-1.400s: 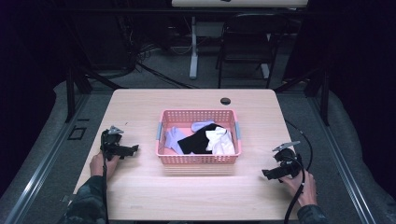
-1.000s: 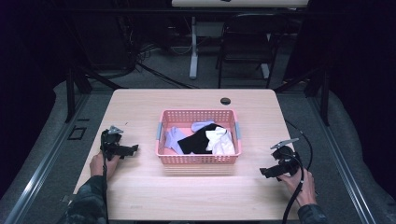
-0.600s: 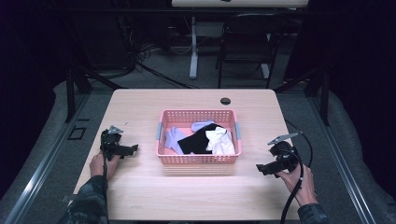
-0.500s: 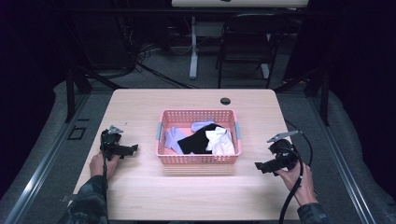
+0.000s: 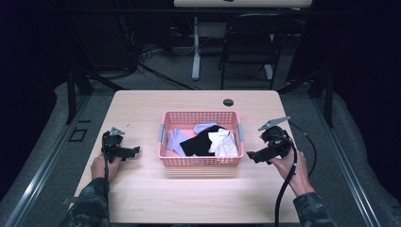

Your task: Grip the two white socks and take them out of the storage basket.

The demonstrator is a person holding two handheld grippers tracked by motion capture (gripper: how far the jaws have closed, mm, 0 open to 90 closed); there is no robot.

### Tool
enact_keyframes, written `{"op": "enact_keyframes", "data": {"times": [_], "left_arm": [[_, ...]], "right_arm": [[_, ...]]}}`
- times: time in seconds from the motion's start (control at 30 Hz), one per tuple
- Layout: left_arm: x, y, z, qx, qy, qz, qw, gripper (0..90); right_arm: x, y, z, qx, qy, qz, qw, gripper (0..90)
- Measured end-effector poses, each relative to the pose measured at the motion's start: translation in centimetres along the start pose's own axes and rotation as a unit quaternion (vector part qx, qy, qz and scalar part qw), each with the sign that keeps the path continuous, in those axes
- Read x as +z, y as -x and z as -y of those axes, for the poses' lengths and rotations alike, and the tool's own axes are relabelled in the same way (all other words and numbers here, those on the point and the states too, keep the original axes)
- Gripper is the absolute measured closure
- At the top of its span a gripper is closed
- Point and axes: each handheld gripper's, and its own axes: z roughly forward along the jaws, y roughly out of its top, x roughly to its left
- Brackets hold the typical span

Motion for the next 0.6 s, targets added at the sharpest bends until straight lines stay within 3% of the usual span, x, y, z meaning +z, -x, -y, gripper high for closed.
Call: {"op": "enact_keyframes", "data": {"times": [0.3,0.47,0.6], "left_arm": [[0.0,0.0,0.0,0.0,0.0,0.0,1.0,0.0],[0.0,0.0,0.0,0.0,0.0,0.0,1.0,0.0],[0.0,0.0,0.0,0.0,0.0,0.0,1.0,0.0]], "right_arm": [[2.1,-1.3,-4.0,-0.03,-0.015,-0.018,0.9993,5.3],[3.1,-1.7,-5.0,-0.034,-0.02,-0.026,0.9989,11.5],[4.9,-2.2,-6.0,-0.029,-0.032,-0.033,0.9985,20.9]]}}
